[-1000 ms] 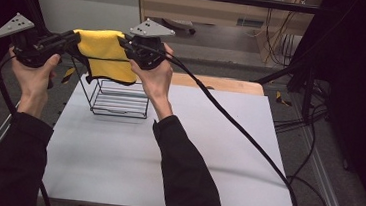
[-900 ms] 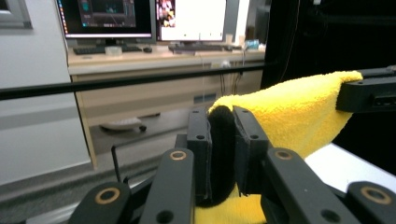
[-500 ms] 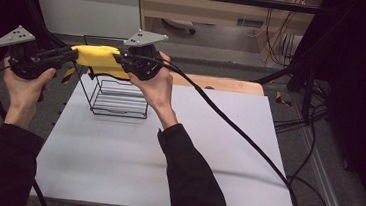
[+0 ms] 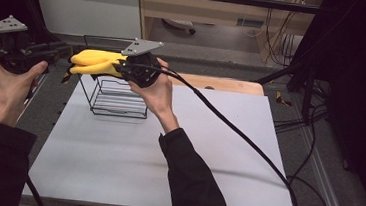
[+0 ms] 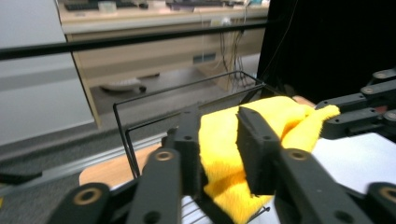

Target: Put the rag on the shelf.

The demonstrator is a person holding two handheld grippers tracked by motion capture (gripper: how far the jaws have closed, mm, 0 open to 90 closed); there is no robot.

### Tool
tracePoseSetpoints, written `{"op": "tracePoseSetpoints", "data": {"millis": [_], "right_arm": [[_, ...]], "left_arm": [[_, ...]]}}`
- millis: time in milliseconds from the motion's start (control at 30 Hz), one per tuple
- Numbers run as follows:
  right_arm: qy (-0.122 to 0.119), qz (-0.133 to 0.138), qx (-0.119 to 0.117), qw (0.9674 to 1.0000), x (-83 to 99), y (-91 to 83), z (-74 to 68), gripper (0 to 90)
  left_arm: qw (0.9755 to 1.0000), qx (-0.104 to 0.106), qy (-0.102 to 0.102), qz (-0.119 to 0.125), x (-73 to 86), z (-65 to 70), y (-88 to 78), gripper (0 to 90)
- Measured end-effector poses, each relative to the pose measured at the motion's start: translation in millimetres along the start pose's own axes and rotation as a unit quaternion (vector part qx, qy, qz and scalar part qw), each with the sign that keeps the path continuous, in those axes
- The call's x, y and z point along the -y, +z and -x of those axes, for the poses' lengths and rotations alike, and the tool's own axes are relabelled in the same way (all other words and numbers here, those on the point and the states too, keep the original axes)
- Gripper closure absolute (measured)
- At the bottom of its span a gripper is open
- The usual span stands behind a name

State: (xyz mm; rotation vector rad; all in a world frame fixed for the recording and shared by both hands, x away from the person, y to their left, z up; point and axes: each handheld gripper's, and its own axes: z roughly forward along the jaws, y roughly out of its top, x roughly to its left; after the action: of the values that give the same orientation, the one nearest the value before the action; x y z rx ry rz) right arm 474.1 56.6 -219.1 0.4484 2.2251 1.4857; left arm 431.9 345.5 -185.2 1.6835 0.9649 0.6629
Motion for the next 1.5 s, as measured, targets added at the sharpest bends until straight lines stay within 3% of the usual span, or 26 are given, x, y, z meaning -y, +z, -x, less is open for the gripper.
{"op": "tracePoseSetpoints", "data": {"millis": [33,100,167,467,700,867,933,1000,1133,1300,1500], "right_arm": [[0.0,0.0,0.0,1.0,0.0,0.0,0.0,81.4],[-0.003,-0.001,0.0,1.0,0.6,-0.3,-0.6,80.9],[-0.006,-0.003,0.0,1.0,1.2,-0.2,-1.2,80.5],[-0.015,-0.012,-0.005,0.9998,6.6,0.8,-2.9,79.4],[0.01,-0.015,-0.018,0.9997,11.7,-1.8,-3.8,71.2],[0.033,0.005,-0.029,0.999,8.2,-6.1,-6.3,59.5],[0.045,0.009,-0.034,0.9984,7.9,-6.1,-5.7,61.2],[0.062,0.006,-0.044,0.9971,9.8,-4.5,-4.5,71.2],[0.082,-0.034,-0.04,0.9952,21.9,7.6,-2.4,88.8],[0.103,-0.062,-0.02,0.9926,41.2,21.8,3.9,90.0],[0.104,-0.061,-0.001,0.9928,52.1,32.3,8.5,88.8]], "left_arm": [[0.9999,0.002,-0.002,-0.01,-1.5,1.2,3.9,71.5],[0.9995,0.014,-0.005,-0.027,-2.4,3.4,12.5,83.4],[0.9989,0.009,0.0,-0.046,-1.7,5.8,20.6,88.7],[0.996,0.012,0.007,-0.089,10.7,4.0,33.3,89.6],[0.9936,0.018,0.027,-0.108,22.2,5.8,36.5,89.7],[0.9931,0.017,0.025,-0.113,28.4,3.2,40.1,89.6],[0.993,0.017,0.026,-0.114,32.0,3.0,41.2,89.6],[0.9929,0.018,0.025,-0.115,36.7,2.8,43.0,89.6],[0.993,0.019,0.024,-0.115,45.6,2.1,47.8,89.6],[0.9931,0.016,0.019,-0.115,54.2,-1.5,56.2,89.6],[0.9934,0.013,0.011,-0.114,58.6,-3.9,65.3,89.6]]}}
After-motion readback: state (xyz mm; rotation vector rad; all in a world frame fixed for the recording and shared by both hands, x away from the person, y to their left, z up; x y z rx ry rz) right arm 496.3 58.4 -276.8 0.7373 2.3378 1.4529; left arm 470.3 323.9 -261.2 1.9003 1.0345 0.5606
